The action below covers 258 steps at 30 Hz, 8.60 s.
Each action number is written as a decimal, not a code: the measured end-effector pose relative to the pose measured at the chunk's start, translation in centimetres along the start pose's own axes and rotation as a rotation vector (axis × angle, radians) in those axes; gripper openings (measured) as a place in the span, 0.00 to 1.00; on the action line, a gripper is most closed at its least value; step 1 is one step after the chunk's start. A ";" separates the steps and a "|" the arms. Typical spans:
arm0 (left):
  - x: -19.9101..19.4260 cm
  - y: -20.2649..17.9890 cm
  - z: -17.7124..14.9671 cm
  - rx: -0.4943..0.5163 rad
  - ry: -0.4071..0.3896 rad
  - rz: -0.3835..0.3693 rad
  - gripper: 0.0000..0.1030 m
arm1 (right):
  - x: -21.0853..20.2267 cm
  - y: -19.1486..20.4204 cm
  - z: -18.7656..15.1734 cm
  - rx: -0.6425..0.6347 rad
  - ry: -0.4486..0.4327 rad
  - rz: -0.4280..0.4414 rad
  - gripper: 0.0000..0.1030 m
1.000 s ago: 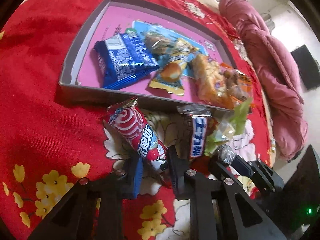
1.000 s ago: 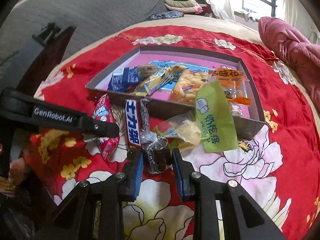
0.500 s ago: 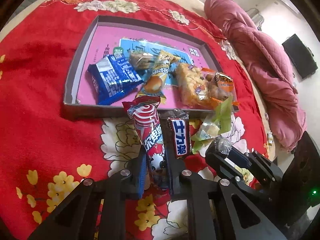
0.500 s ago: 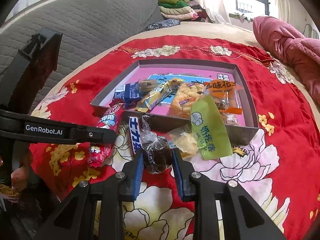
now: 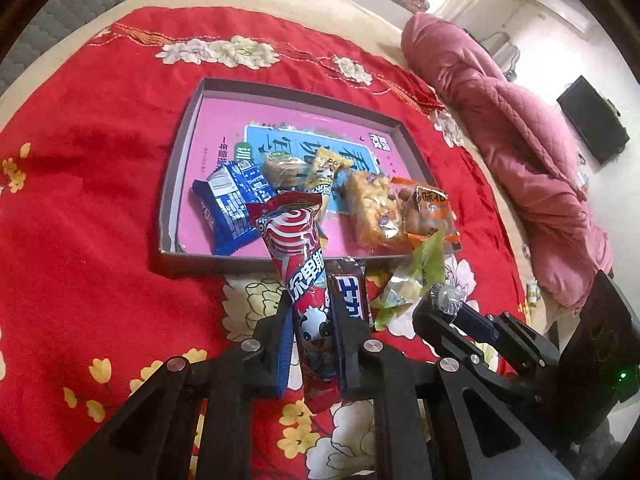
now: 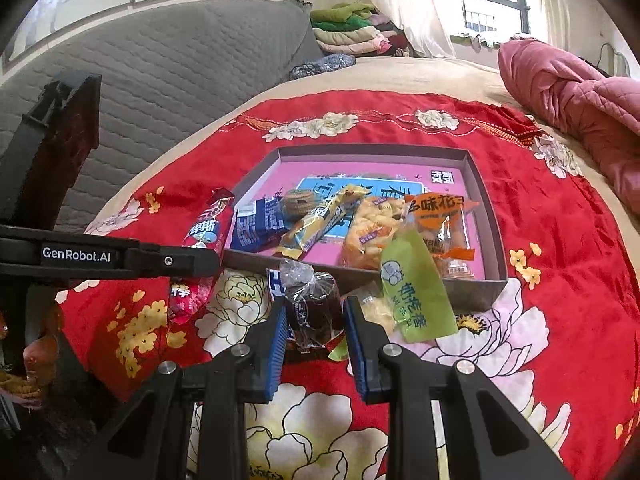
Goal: Organize snacks
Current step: 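Carry the red-and-white wrapped bar with the left tool into the tray while the right tool carries the candy there, then open both tools to release the wrapped bar and candy in the tray, then move both open tools back toward the Snickers bar and green-labelled bag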
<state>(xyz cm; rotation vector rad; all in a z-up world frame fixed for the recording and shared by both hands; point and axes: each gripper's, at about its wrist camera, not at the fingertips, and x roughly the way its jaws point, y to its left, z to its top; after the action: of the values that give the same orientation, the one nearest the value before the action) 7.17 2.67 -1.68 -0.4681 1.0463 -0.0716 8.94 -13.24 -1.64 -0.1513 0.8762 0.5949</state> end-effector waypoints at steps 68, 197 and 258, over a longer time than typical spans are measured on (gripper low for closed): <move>0.8 3.6 6.6 -0.051 -0.102 -0.005 0.17 | 2.0 -0.2 7.3 0.036 -0.067 -0.037 0.28; -1.8 0.4 5.3 0.028 -0.142 0.009 0.66 | 0.1 -2.0 7.2 0.187 -0.115 -0.084 0.70; 4.9 -1.8 -0.5 0.032 0.090 0.019 0.66 | 1.6 -8.0 -2.3 0.533 0.090 0.042 0.73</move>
<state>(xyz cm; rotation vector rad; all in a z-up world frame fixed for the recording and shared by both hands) 9.54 -0.48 -5.21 -0.4289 1.1365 -0.0939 12.54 -20.04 -5.25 0.3253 1.0983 0.3783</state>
